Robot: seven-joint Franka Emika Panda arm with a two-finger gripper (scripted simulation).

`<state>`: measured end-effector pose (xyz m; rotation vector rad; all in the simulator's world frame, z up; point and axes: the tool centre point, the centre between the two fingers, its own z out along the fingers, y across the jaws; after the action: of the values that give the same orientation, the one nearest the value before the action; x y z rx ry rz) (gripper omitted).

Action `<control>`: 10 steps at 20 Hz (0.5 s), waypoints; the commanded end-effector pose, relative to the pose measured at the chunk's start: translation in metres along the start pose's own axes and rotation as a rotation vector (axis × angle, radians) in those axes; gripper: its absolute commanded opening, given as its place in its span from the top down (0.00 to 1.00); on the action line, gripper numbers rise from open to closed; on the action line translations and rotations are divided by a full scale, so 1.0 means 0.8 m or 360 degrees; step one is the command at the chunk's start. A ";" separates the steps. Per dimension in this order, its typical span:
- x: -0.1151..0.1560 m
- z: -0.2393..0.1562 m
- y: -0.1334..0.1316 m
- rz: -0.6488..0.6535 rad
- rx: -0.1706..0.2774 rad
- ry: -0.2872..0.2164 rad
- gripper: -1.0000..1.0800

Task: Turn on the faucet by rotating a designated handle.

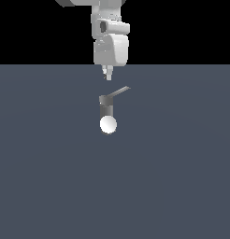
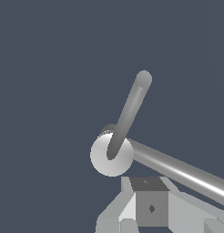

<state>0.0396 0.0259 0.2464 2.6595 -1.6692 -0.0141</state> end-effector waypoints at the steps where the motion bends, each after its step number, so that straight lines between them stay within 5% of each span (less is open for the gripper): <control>1: 0.022 0.018 -0.012 0.0115 0.0002 0.0004 1.00; 10: 0.088 0.064 -0.036 0.0432 0.0008 0.0011 1.00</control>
<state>0.0908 -0.0164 0.2009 2.4422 -1.9749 -0.0008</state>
